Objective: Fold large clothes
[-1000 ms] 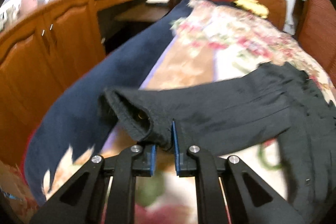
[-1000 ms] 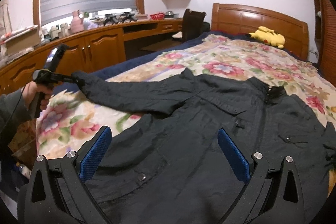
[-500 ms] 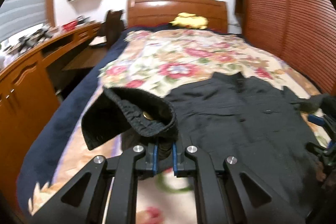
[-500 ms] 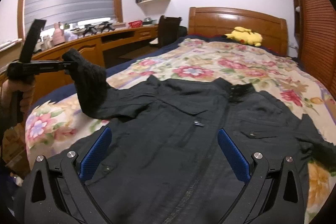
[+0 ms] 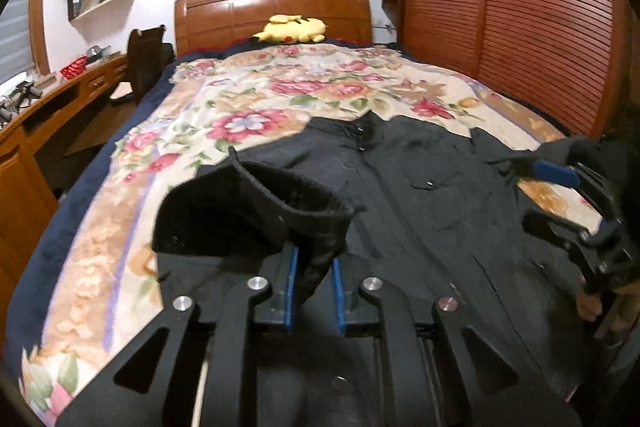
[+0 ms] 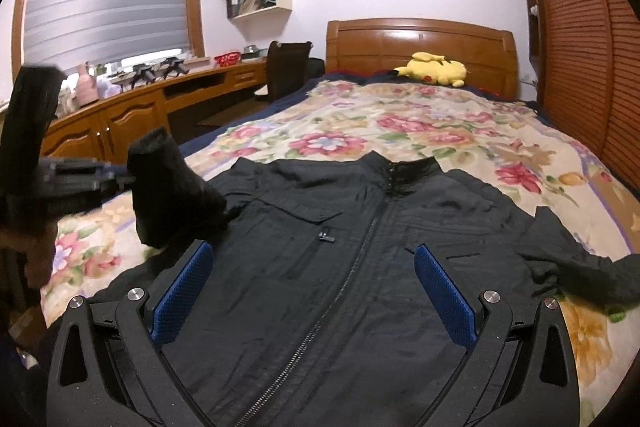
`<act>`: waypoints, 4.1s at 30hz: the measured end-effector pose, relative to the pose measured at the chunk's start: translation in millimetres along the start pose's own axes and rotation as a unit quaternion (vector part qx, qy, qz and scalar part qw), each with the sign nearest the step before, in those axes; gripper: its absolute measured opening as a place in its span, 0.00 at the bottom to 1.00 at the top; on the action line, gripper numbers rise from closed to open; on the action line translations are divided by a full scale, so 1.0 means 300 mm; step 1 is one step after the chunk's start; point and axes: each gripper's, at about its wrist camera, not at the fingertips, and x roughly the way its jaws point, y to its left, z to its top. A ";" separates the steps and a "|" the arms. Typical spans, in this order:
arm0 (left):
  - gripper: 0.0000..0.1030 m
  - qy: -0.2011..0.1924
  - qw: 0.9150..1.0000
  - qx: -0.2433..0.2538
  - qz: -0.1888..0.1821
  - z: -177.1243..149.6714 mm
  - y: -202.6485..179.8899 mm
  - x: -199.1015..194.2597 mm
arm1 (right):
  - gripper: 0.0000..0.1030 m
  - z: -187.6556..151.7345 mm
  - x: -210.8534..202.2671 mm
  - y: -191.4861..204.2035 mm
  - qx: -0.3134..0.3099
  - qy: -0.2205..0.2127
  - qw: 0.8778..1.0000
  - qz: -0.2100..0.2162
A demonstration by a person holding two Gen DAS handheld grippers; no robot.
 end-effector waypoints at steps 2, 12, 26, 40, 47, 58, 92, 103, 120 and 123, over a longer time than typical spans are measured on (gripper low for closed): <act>0.20 0.004 1.000 -0.001 -0.002 -0.016 -0.020 -0.012 | 0.99 0.000 0.000 -0.008 0.003 0.001 1.000 0.000; 0.54 -0.025 1.000 -0.002 0.007 -0.111 -0.033 -0.147 | 0.99 -0.002 0.034 -0.003 0.012 0.009 1.000 0.021; 0.56 -0.002 0.998 -0.037 0.048 -0.328 0.106 -0.197 | 0.69 -0.137 0.262 0.214 -0.063 0.121 0.985 0.106; 0.57 0.004 0.997 -0.058 0.048 -0.392 0.138 -0.203 | 0.33 -0.220 0.368 0.302 -0.099 0.184 0.966 0.151; 0.57 0.008 0.997 -0.051 0.054 -0.377 0.108 -0.218 | 0.06 -0.218 0.349 0.313 -0.111 0.175 0.966 0.157; 0.58 -0.011 0.996 -0.054 0.064 -0.349 0.020 -0.289 | 0.05 -0.147 0.184 0.181 -0.104 0.116 0.982 0.111; 0.58 -0.022 0.999 -0.032 -0.026 -0.149 -0.219 0.029 | 0.05 -0.266 -0.120 -0.309 -0.044 0.114 0.989 -0.084; 0.58 -0.029 0.999 -0.005 -0.029 -0.119 -0.241 0.161 | 0.45 -0.248 -0.172 -0.384 0.016 0.076 0.993 -0.085; 0.59 -0.025 0.999 -0.002 -0.033 -0.163 -0.262 0.215 | 0.51 -0.266 0.050 -0.515 0.034 0.141 0.986 -0.081; 0.59 -0.023 0.999 0.003 -0.032 -0.173 -0.270 0.223 | 0.49 -0.290 0.083 -0.549 0.054 0.155 0.984 -0.069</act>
